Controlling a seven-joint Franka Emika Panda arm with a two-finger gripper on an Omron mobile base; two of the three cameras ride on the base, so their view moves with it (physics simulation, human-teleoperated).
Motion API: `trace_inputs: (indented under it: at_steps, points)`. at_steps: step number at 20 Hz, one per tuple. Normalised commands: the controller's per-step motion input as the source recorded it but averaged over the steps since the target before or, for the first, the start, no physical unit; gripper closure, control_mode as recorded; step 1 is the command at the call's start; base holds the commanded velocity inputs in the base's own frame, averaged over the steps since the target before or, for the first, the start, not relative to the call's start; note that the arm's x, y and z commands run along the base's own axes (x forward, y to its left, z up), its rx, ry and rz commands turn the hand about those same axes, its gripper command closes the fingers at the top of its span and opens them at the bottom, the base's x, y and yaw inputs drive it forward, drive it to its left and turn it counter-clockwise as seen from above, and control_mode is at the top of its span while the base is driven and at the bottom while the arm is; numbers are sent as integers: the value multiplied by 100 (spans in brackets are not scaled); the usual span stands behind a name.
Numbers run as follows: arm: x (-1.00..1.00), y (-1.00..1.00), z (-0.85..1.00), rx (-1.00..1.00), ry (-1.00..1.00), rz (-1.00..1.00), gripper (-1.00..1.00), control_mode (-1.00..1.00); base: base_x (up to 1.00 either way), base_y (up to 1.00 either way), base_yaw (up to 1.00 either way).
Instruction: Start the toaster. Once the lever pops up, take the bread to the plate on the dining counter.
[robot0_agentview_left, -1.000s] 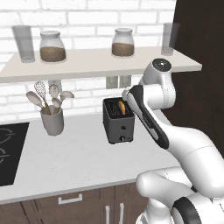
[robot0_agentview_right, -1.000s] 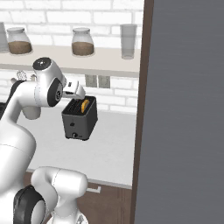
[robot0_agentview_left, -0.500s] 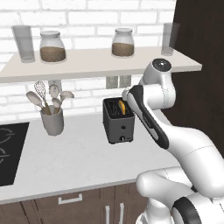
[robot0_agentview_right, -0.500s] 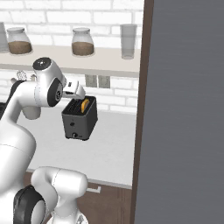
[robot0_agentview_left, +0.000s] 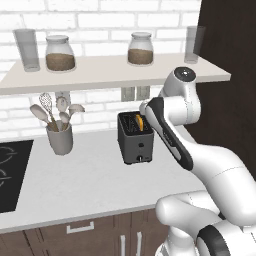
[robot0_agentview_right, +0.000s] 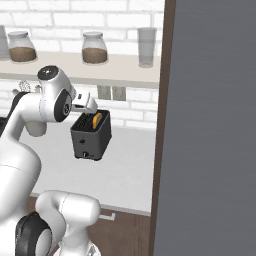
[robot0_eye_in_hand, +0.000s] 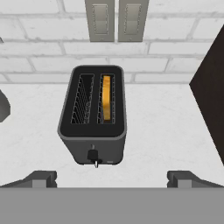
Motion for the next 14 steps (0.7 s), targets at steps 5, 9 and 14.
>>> trace_inputs:
  at_steps: [5, 9, 14]
  points:
    - [0, 0, 0, 0, 0, 0, -100, -100, 0, 0, 0]
    - [0, 0, 0, 0, 0, 0, -100, -100, 0, 0, 0]
    - [0, 0, 0, 0, 0, 0, -100, -100, 0, 0, 0]
